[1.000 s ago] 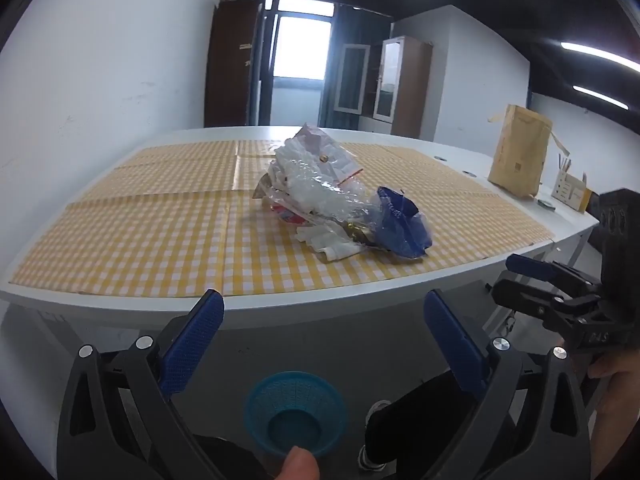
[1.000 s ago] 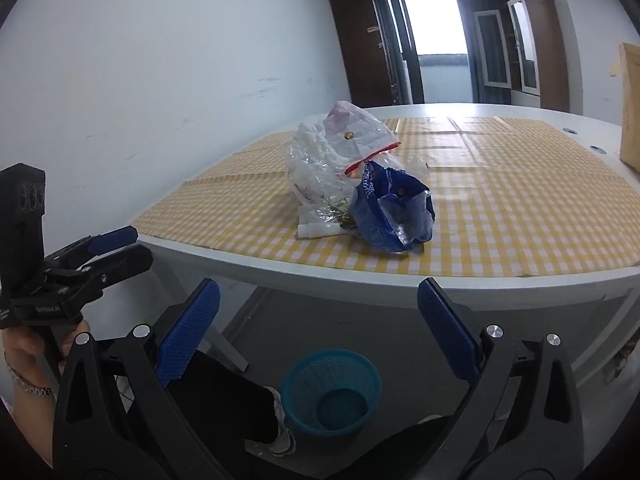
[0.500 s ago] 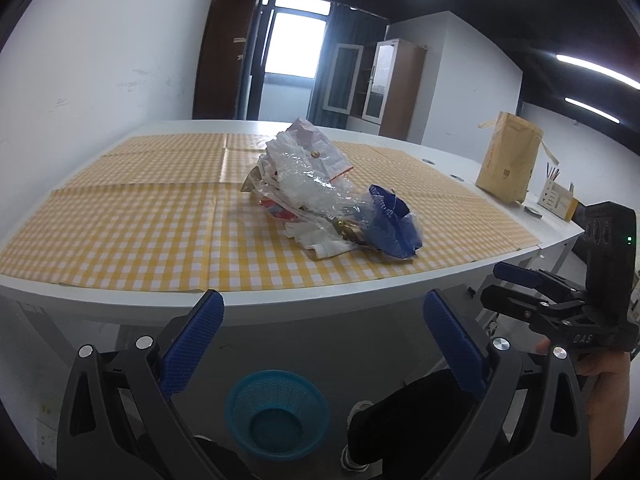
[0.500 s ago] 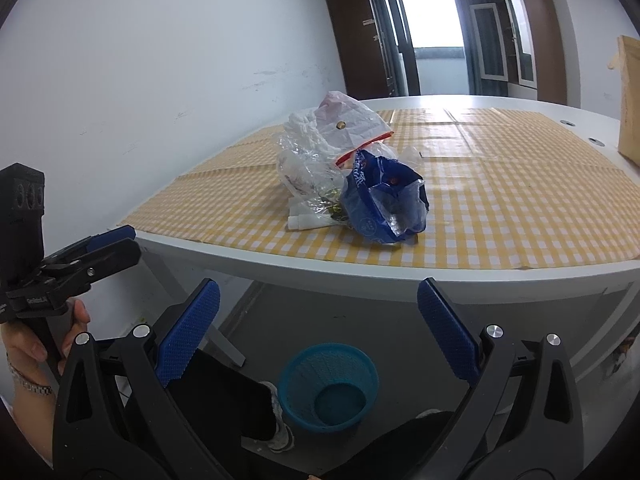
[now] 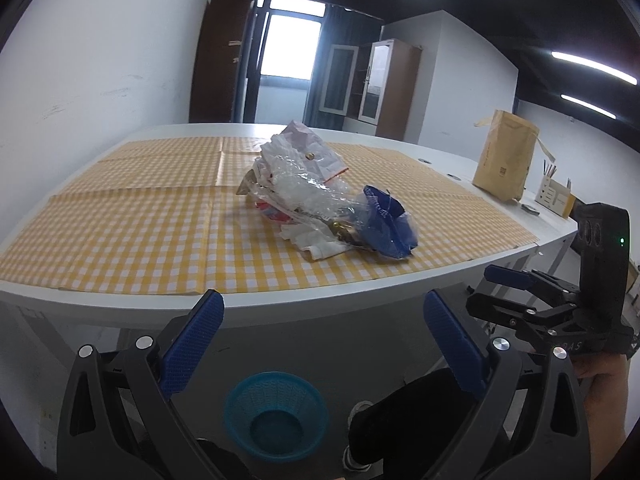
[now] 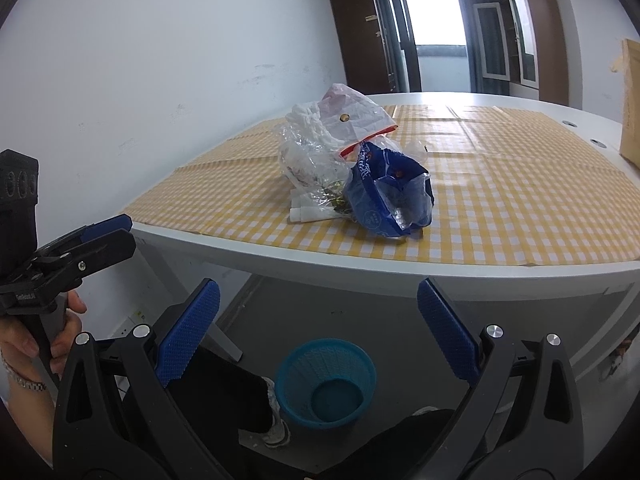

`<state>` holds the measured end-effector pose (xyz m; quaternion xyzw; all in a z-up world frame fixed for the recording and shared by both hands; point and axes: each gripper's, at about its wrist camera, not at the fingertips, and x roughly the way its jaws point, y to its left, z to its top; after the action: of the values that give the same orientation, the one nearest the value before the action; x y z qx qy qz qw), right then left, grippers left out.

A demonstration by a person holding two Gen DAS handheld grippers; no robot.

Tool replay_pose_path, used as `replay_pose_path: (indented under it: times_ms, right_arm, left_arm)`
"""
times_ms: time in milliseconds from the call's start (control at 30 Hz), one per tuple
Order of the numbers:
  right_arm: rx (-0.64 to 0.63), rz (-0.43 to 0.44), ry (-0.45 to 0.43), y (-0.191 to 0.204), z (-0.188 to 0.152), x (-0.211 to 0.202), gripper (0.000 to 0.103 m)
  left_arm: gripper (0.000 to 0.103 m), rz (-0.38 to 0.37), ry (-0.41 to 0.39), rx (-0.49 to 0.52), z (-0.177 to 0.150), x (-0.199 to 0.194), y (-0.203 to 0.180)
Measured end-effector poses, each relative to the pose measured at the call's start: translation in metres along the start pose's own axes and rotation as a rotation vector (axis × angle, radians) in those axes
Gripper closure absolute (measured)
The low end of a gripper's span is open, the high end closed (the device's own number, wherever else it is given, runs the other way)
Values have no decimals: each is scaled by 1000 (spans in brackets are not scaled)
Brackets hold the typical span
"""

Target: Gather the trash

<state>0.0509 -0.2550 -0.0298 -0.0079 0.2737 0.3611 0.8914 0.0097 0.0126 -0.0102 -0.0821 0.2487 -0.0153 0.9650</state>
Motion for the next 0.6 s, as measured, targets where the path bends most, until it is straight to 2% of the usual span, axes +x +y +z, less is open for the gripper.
replay_pose_path:
  times_ms: [133, 600]
  right_arm:
    - [12, -11, -22, -1, 2, -5, 9]
    - [14, -12, -6, -3, 1, -1, 9]
  left_arm:
    - [6, 5, -6, -8, 0, -1, 4]
    - [6, 42, 9, -31, -1, 6, 12]
